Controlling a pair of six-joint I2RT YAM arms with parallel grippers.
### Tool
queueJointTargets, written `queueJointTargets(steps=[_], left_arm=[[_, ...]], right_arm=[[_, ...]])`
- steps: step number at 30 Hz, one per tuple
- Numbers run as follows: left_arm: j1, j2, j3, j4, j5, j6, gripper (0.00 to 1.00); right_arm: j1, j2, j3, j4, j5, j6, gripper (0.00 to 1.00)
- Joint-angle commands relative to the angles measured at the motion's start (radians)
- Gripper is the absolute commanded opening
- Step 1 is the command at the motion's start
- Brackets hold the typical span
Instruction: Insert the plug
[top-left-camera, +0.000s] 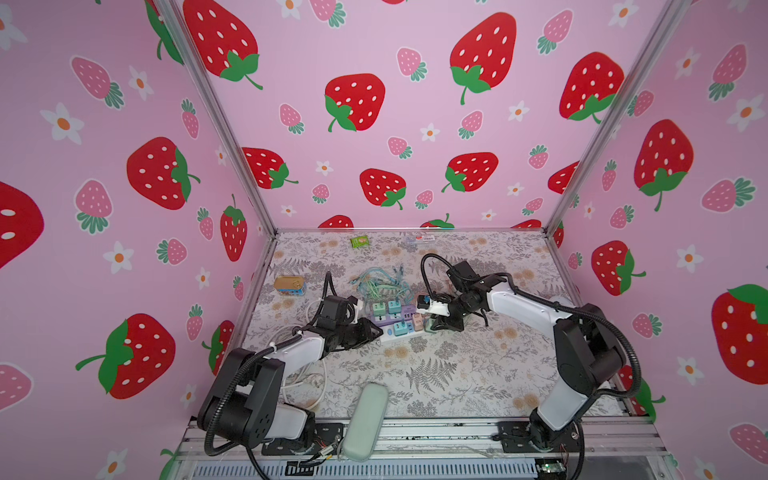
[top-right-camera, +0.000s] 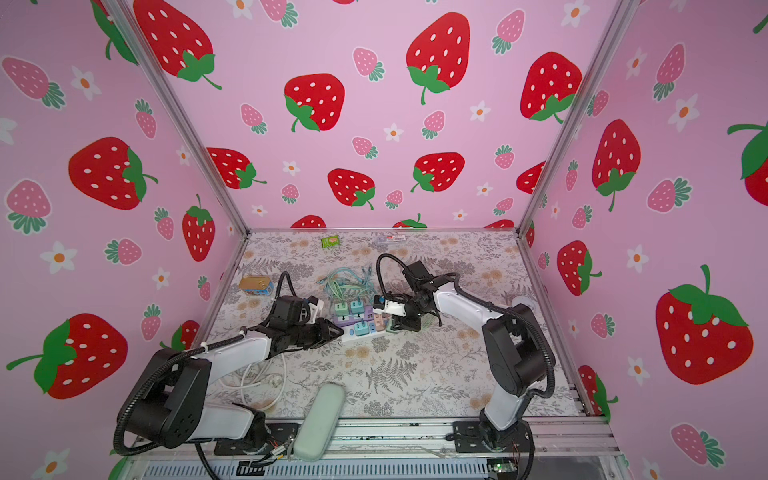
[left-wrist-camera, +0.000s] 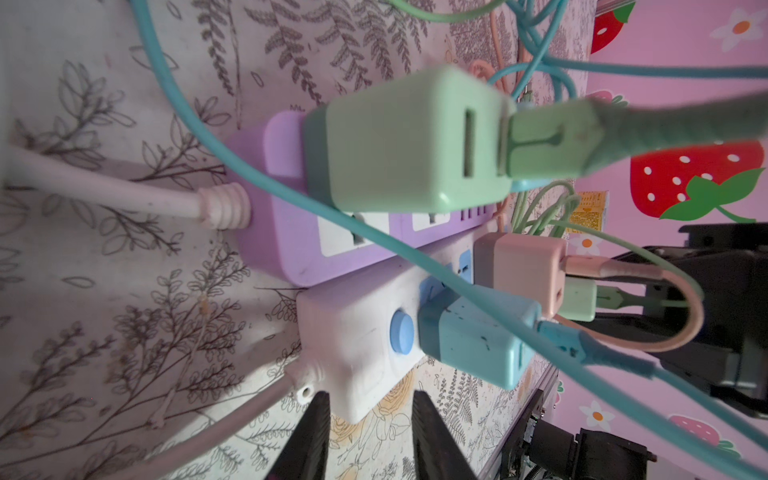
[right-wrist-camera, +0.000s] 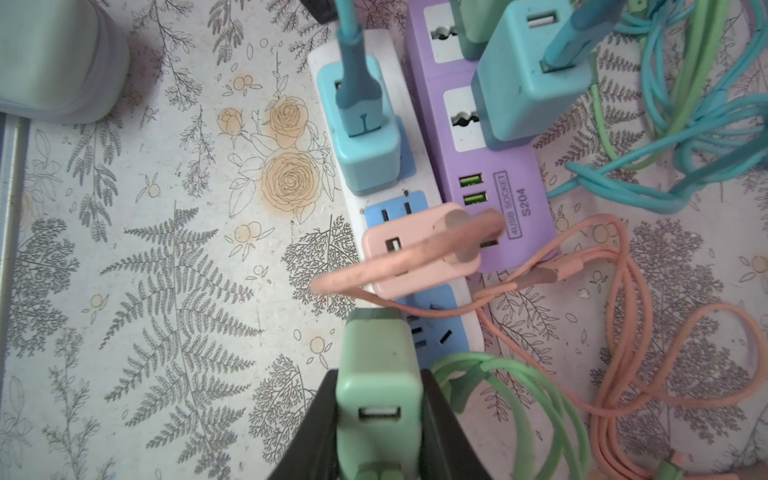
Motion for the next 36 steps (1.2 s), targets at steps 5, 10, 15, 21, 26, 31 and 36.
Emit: queueJointTargets(steps=[5, 10, 15, 21, 26, 31, 36], left_arm=[[-0.004, 0.02, 0.016, 0.003, 0.011, 0.011, 0.35], [-0.004, 0.034, 0.025, -0.004, 0.012, 0.017, 0.34], [-0.004, 0.036, 0.025, -0.002, 0.013, 0.014, 0.34], [-0.006, 0.036, 0.022, -0.003, 0.012, 0.01, 0.33], [-0.008, 0.042, 0.022, -0.001, 0.011, 0.008, 0.33], [-0.008, 0.053, 0.025, 0.01, 0.011, 0.001, 0.31], [-0.011, 0.076, 0.029, 0.031, 0.011, -0.008, 0.3]], right_arm=[[0.007, 0.012, 0.055, -0.018, 0.018, -0.058, 0.15], [0.007, 0.015, 0.071, -0.029, 0.02, -0.072, 0.15], [0.008, 0.037, 0.083, -0.026, 0.04, -0.082, 0.15], [0.011, 0.056, 0.09, -0.025, 0.06, -0.091, 0.16], [0.017, 0.071, 0.095, -0.035, 0.09, -0.099, 0.16], [0.029, 0.081, 0.097, -0.063, 0.128, -0.102, 0.16], [0.047, 0.067, 0.081, -0.071, 0.136, -0.092, 0.15]])
